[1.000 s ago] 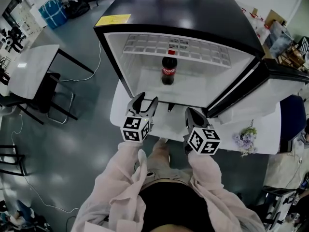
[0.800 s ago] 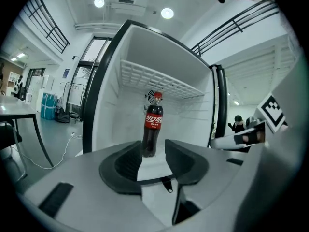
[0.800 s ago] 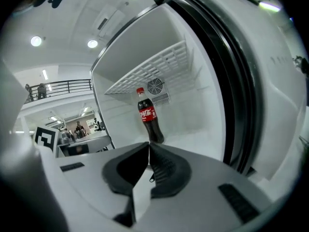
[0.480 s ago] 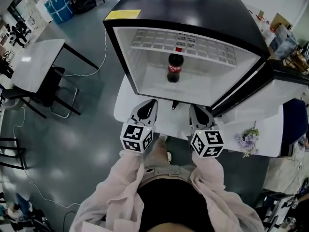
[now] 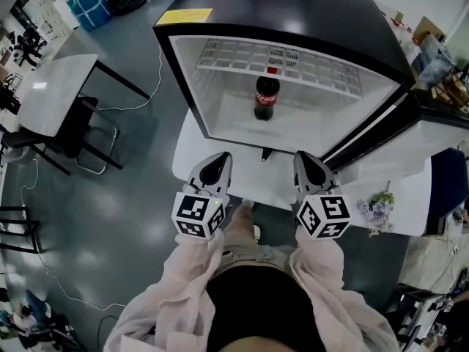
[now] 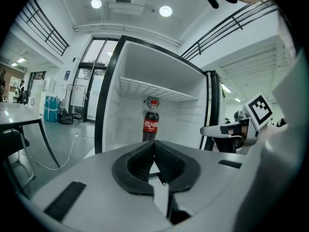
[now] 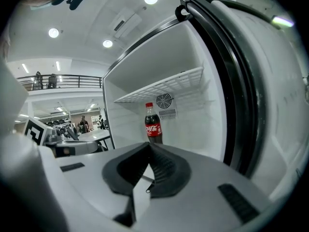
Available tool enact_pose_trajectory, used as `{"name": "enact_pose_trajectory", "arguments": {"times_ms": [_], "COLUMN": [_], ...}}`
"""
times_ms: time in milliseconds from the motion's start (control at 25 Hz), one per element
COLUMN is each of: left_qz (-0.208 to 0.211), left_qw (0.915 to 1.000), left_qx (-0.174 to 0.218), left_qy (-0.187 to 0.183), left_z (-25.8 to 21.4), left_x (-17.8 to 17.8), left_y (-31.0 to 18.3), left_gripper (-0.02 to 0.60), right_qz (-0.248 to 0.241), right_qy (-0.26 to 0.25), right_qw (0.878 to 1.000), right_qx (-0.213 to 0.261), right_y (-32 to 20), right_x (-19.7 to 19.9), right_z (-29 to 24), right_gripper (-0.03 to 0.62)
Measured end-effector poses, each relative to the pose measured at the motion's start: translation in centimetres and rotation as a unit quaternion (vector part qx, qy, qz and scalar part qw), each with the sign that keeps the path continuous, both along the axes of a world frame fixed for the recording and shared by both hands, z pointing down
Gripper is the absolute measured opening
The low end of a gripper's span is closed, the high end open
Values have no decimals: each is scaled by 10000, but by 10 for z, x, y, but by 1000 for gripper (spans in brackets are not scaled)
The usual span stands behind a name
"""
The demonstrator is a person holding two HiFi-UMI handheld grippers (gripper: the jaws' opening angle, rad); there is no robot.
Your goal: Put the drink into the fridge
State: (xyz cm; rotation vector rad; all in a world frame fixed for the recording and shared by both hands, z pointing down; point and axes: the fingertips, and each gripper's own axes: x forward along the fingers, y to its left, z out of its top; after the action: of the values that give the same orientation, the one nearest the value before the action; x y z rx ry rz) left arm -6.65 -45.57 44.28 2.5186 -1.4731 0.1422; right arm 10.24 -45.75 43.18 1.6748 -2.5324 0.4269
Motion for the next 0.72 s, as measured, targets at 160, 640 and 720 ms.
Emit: {"name": "enact_pose_trajectory", "arguments": {"times_ms": [160, 640, 720], "left_qz": [22, 90, 76], "left_qw": [10000, 9999, 10000], "left_qx": [-21, -20, -21], "left_qy": [4, -64, -59], "left_z": [4, 6, 7], "left_x": [1, 5, 3], "left_y": [-1, 0, 0], "left_gripper": [12, 12, 12], "right_qz": [-29, 50, 5], "right_qy": [68, 100, 86], "right_qw": [10000, 9999, 9999], "right_qx": [-11, 94, 82], "right_y": [3, 6, 7], "right_x": [-4, -10, -14], "right_z": [2, -2, -2], "right_gripper": [9, 9, 9]}}
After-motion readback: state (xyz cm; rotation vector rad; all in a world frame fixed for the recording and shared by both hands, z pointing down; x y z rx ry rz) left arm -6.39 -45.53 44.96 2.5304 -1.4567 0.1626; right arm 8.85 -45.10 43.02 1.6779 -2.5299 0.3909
